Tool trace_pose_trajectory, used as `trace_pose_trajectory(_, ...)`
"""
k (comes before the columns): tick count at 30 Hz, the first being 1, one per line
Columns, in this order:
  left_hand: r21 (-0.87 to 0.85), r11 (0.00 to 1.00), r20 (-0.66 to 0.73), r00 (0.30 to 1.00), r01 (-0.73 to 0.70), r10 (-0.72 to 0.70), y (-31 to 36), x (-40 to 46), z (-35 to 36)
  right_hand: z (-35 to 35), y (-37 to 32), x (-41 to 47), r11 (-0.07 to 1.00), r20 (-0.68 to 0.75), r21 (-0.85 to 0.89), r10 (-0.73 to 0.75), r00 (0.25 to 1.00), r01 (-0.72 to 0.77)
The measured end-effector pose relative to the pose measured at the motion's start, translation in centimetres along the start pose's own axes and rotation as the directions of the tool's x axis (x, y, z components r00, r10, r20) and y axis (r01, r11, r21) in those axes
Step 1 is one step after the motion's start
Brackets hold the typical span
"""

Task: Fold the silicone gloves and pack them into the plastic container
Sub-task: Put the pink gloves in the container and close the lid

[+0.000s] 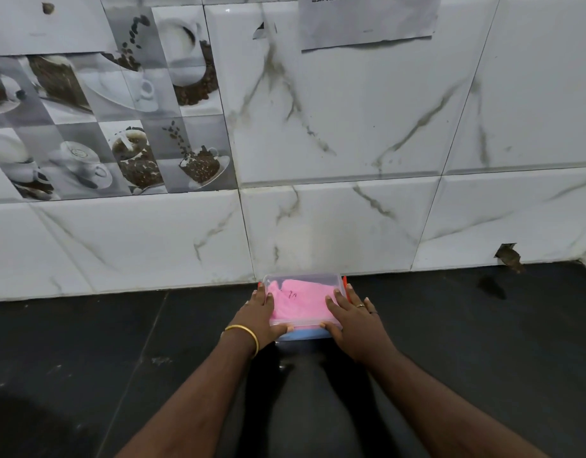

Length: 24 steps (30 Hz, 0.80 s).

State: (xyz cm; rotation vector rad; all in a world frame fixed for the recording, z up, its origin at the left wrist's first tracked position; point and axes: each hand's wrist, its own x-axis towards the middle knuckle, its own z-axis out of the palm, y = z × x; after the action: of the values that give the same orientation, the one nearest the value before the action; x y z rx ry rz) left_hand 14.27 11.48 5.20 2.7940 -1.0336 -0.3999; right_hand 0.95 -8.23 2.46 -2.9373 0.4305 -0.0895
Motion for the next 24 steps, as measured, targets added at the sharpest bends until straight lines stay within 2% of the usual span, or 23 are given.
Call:
trace_pose_trajectory(16,-0.002,1.000,-0.009,1.000,0.001,-0.002,-0.9,4.8,-1.2,-0.3,1.1,5.1,1.000,-0.008,0.024,-0.014,1.000,0.014)
trace_pose_trajectory(21,0.040,0.999,-0.014,1.000,0.007,-0.006,-0.8,5.0,-1.5,-0.8,1.2,5.3,1.000,0.000,0.018,-0.017,1.000,0.017)
trace_pose_trajectory(24,0.125,0.992,-0.021,0.999,0.032,-0.029,-0.9,5.1,-0.8,0.0,1.3,5.3,1.000,0.004,0.026,-0.004,1.000,0.004)
